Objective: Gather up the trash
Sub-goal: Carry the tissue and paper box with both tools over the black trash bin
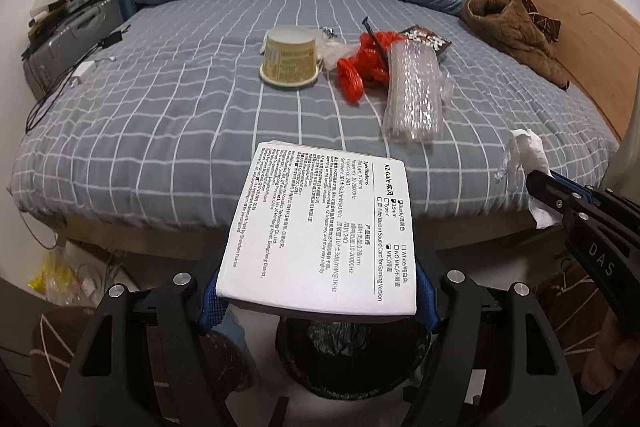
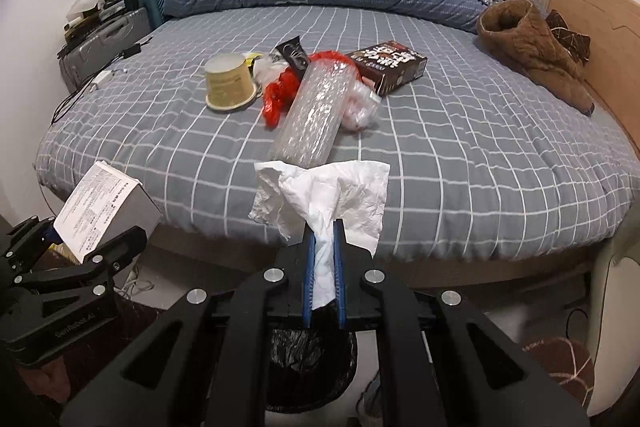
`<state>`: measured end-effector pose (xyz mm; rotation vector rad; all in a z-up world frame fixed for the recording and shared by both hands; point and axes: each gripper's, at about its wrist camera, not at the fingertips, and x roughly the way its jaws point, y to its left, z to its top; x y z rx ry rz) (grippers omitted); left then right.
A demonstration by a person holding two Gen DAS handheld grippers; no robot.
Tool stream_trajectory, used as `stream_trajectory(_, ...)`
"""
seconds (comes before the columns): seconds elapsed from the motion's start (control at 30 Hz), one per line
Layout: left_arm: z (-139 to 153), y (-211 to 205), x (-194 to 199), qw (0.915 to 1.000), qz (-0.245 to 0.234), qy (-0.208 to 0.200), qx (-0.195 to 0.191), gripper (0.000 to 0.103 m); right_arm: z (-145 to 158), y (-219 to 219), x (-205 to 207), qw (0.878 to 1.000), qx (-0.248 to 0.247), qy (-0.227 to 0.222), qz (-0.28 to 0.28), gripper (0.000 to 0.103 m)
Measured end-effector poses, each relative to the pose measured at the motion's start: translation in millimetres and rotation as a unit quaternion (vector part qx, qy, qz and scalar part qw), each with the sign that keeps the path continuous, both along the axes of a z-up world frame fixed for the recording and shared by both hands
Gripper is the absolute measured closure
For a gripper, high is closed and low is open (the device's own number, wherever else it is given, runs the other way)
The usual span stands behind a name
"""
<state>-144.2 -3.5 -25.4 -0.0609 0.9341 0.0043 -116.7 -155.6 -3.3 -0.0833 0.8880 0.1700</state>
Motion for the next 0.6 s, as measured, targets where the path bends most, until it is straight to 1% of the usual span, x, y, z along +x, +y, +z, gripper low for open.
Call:
stream_trajectory(0.27, -4.8, -0.4, -20.1, 0.9998, 0.004, 0.019, 0.005, 0.033, 0.0, 2.4, -23.7, 1.000, 0.005, 0.015, 0.000, 0.095)
stream_trajectory(0.37, -7.6, -3.0, -26.8, 0.9996, 0.000, 0.025, 0.013, 0.033, -4.7, 6.3, -31.2, 0.999, 0.007, 0.031, 0.013, 0.095)
stream_trajectory(0.6, -21.2, 3.3, -36.6, 0.9986, 0.011, 0.051, 0.007, 0.033, -15.3, 9.5, -43.9, 0.998, 0.008, 0.051, 0.020, 0.095)
